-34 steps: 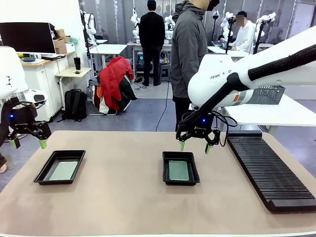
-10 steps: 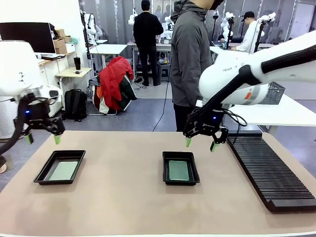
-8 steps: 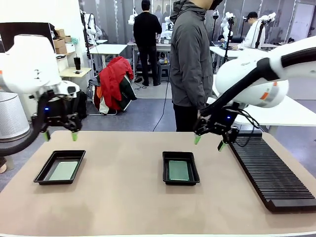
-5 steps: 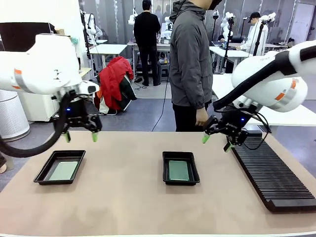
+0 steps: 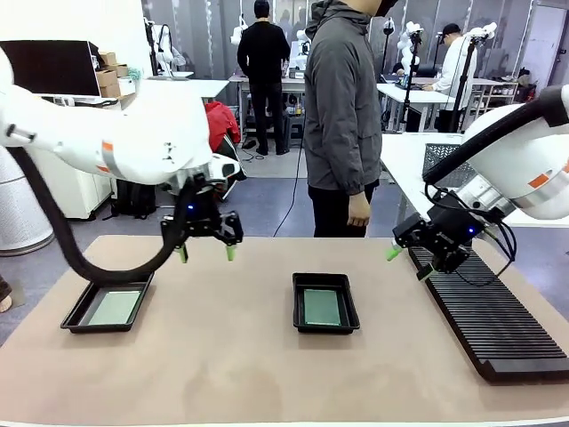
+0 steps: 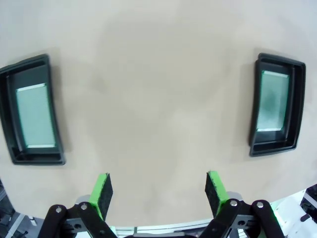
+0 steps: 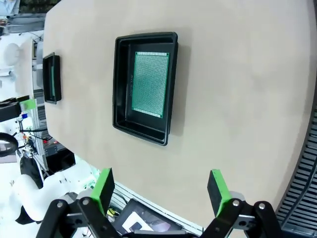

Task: Inspect and transfer BCBs to ESD trays.
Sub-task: Pick up the ESD tray and place it on the left side of the table.

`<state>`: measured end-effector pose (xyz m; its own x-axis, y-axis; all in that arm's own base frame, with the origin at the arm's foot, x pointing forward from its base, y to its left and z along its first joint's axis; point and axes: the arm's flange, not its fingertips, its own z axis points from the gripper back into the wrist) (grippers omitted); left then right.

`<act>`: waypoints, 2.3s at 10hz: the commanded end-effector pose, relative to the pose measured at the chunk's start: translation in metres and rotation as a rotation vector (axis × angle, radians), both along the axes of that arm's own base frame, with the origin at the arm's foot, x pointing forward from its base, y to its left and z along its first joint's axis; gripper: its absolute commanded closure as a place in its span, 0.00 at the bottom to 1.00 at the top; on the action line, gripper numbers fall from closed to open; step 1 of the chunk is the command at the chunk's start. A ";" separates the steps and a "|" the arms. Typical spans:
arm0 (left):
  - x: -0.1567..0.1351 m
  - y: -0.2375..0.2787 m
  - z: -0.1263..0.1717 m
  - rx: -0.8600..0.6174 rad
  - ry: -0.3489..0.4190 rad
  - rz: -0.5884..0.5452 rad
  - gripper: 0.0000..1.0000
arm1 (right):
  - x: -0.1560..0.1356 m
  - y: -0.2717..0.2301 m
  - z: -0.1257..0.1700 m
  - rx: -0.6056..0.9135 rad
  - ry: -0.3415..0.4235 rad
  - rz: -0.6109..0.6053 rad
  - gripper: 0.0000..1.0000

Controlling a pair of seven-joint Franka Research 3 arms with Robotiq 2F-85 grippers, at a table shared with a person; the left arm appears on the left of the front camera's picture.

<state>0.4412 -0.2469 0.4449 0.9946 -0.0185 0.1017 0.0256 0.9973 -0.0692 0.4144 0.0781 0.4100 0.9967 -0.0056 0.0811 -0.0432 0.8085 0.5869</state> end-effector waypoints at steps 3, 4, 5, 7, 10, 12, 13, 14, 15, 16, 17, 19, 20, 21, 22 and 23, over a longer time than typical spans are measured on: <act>0.019 -0.056 -0.018 -0.008 -0.022 -0.008 0.00 | -0.003 -0.028 -0.014 0.099 0.005 0.055 0.00; 0.022 -0.068 -0.023 -0.003 -0.018 -0.018 0.00 | -0.002 -0.034 -0.018 0.109 0.003 0.060 0.00; 0.025 -0.081 -0.027 -0.007 -0.024 -0.023 0.00 | -0.003 -0.022 -0.007 0.057 0.006 0.036 0.00; 0.029 -0.103 -0.038 0.001 -0.030 -0.033 0.00 | -0.003 -0.022 -0.007 0.057 0.006 0.036 0.00; 0.036 -0.137 -0.055 0.012 -0.021 -0.058 0.00 | -0.003 -0.022 -0.007 0.057 0.006 0.036 0.00; 0.040 -0.153 -0.068 0.026 -0.010 -0.065 0.00 | -0.003 -0.022 -0.007 0.057 0.006 0.036 0.00; 0.043 -0.160 -0.080 0.034 -0.004 -0.062 0.00 | -0.003 -0.022 -0.007 0.057 0.006 0.036 0.00; 0.045 -0.164 -0.089 0.032 0.000 -0.060 0.00 | -0.003 -0.022 -0.007 0.057 0.006 0.036 0.00; 0.047 -0.168 -0.096 0.037 0.002 -0.065 0.00 | -0.003 -0.022 -0.007 0.057 0.006 0.036 0.00; 0.049 -0.171 -0.104 0.039 0.003 -0.068 0.00 | -0.003 -0.022 -0.007 0.057 0.006 0.036 0.00; 0.051 -0.172 -0.113 0.046 0.000 -0.056 0.00 | -0.003 -0.022 -0.007 0.057 0.006 0.036 0.00; 0.055 -0.173 -0.124 0.047 -0.005 -0.055 0.00 | -0.003 -0.022 -0.007 0.057 0.006 0.036 0.00; 0.057 -0.175 -0.129 0.049 0.000 -0.053 0.00 | -0.003 -0.022 -0.007 0.057 0.006 0.036 0.00; 0.059 -0.175 -0.134 0.056 0.003 -0.047 0.00 | -0.003 -0.022 -0.007 0.057 0.006 0.036 0.00; 0.061 -0.175 -0.138 0.053 0.006 -0.049 0.00 | -0.003 -0.022 -0.007 0.057 0.006 0.036 0.00; 0.062 -0.176 -0.140 0.051 0.006 -0.047 0.00 | -0.003 -0.022 -0.007 0.057 0.006 0.036 0.00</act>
<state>0.5017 -0.4181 0.3068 0.9932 -0.1009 0.0573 0.1032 0.9939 -0.0383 0.4115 0.0548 0.4026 0.9959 0.0436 0.0789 -0.0838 0.7700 0.6325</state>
